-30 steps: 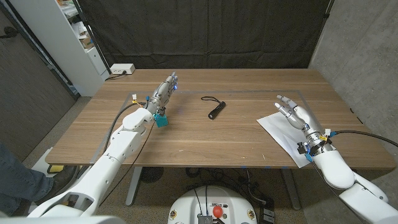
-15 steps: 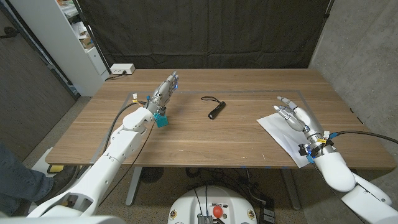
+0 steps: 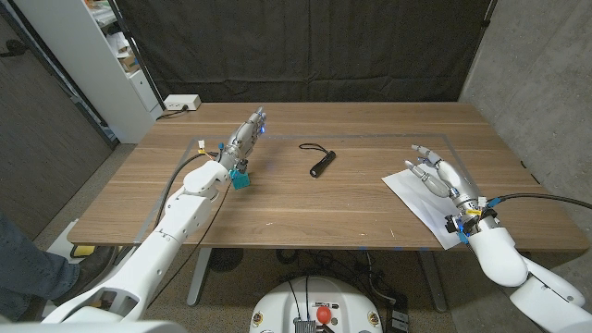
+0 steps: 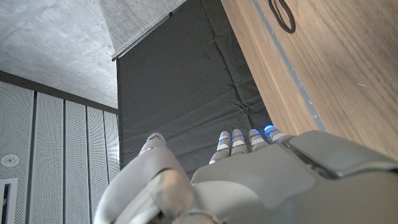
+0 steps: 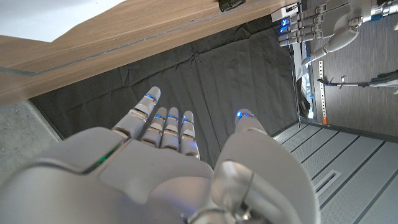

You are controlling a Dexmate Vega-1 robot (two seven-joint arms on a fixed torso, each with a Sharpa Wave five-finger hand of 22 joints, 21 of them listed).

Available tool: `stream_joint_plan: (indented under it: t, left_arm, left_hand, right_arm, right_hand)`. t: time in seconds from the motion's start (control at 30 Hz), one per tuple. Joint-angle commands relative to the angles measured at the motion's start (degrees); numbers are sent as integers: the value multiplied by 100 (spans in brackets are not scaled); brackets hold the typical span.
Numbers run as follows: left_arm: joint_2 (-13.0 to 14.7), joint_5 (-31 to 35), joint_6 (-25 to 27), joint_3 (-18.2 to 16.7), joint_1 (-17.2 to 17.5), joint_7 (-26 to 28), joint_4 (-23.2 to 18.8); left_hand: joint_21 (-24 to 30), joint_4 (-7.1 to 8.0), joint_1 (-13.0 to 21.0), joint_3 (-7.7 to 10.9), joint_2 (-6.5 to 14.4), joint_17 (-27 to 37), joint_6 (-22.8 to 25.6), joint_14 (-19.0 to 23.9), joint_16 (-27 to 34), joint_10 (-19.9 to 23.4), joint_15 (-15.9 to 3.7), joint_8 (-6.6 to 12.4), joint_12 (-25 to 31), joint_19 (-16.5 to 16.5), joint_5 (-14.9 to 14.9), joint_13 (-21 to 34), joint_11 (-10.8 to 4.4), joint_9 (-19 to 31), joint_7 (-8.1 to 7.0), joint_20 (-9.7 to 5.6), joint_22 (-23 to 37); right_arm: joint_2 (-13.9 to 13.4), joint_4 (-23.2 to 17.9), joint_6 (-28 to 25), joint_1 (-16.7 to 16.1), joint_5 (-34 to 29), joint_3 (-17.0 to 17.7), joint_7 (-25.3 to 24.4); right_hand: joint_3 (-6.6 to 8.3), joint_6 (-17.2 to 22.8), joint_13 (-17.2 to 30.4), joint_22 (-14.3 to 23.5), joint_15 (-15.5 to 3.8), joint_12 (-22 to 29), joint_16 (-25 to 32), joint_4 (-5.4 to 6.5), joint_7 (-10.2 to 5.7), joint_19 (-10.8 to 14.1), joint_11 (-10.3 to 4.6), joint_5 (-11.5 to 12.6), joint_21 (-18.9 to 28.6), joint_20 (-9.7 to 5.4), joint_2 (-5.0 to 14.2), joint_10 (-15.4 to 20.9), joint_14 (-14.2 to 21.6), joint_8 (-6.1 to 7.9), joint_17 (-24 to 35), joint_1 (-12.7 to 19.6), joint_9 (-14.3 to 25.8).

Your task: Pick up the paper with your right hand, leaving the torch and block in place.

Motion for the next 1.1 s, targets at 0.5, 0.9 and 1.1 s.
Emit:
stream_joint_plan:
  t: [0.5, 0.9, 1.1]
  left_arm:
    - [-116, -52, -25, 18, -234, -113, 345]
    - [-206, -45, -51, 46, -417, -207, 602]
    - [-235, -45, -79, 48, -460, -242, 675]
  left_hand:
    - [-41, -42, 5, 23, 45, 26, 43, 33, 10, 0, 9, 32, 10, -222, -11, 12, 39, 29, 27, 44, 33]
    - [-54, -52, 11, 24, 56, 25, 61, 37, 10, 1, 23, 36, 9, -218, -12, 12, 62, 29, 37, 45, 34]
    - [-58, -57, 14, 25, 60, 25, 65, 40, 10, 0, 23, 36, 8, -214, -13, 12, 51, 29, 39, 39, 34]
  right_arm:
    - [-225, -351, -1021, -47, -1074, -86, -181]
    - [-402, -461, -1475, -13, -1329, -203, -163]
    - [-501, -598, -1780, -71, -1488, -231, -129]
  right_hand:
    - [93, 143, 14, 17, 7, 6, 1, -166, -9, 23, -4, 67, -2, 2, 20, 66, 63, 31, -43, 218, 4]
    - [133, 178, 15, 17, 15, -1, -4, -238, -24, 30, 0, 78, -4, 26, 29, 70, 75, 34, -61, 308, 5]
    - [140, 193, 15, 16, 13, 1, -5, -253, -28, 31, -4, 80, -5, 32, 27, 80, 78, 36, -65, 324, 5]
